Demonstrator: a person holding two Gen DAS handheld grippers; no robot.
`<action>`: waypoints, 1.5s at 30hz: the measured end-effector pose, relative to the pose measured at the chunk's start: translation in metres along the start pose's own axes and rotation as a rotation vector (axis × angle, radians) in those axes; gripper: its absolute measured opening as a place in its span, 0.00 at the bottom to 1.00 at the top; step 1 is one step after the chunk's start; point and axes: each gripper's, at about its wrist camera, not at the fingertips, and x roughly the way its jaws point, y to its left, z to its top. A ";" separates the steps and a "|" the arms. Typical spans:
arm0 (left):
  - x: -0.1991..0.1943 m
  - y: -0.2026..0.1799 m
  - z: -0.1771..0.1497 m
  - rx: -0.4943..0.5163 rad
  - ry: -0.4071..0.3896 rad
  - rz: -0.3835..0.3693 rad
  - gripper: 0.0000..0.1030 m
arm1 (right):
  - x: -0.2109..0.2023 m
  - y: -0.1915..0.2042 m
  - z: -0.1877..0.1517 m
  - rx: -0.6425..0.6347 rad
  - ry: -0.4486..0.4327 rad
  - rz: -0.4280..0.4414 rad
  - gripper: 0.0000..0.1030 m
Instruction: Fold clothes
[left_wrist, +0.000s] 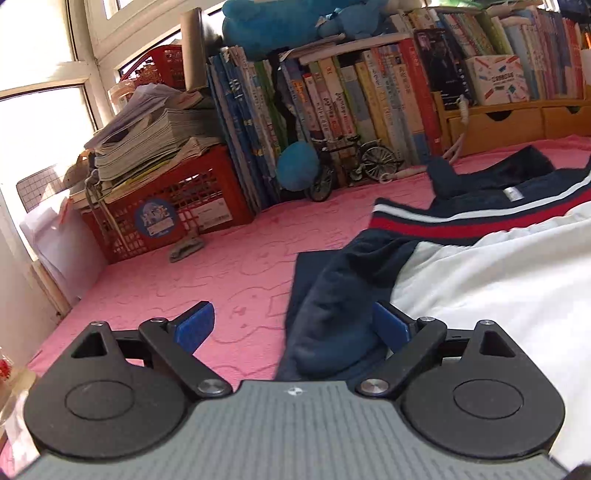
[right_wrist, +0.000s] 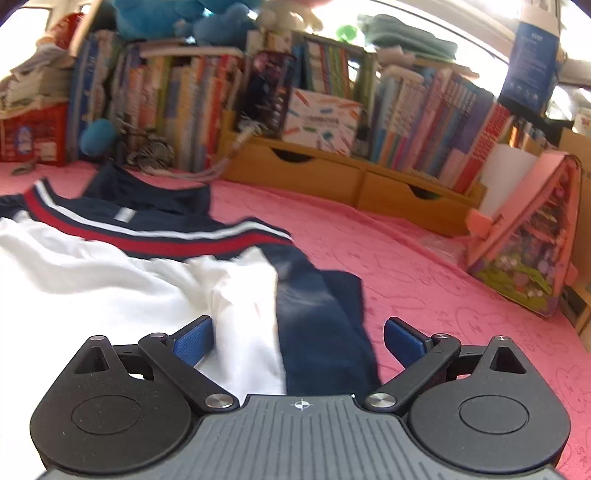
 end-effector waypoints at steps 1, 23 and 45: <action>0.007 0.010 0.000 -0.029 0.016 0.008 0.91 | 0.000 -0.014 -0.001 0.066 0.013 0.023 0.99; -0.073 -0.004 -0.048 -0.024 0.025 -0.200 0.99 | -0.094 0.038 -0.065 -0.040 0.004 0.300 0.75; -0.163 -0.062 -0.040 0.409 -0.200 -0.565 0.88 | -0.144 0.106 -0.082 -0.471 -0.165 0.402 0.69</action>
